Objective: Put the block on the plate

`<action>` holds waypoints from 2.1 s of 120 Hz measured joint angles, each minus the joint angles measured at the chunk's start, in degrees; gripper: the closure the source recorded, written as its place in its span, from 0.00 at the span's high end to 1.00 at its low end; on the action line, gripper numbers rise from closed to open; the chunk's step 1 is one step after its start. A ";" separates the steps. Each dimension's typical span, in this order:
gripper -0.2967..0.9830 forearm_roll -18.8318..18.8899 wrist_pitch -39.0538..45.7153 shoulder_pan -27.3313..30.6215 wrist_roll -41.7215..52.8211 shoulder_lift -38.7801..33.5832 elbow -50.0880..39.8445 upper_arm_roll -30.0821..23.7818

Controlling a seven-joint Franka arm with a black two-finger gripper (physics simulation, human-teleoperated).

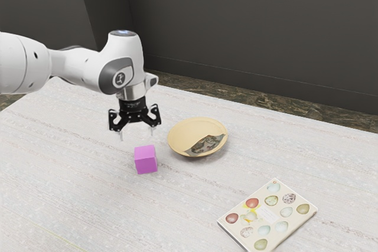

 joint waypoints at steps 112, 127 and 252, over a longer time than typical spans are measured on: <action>0.77 -3.33 -2.31 0.66 -3.14 1.76 0.70 -0.30; 0.77 -1.77 -1.99 0.71 -3.37 2.21 0.59 0.07; 0.77 -3.28 8.85 1.41 -5.44 8.48 0.71 -0.39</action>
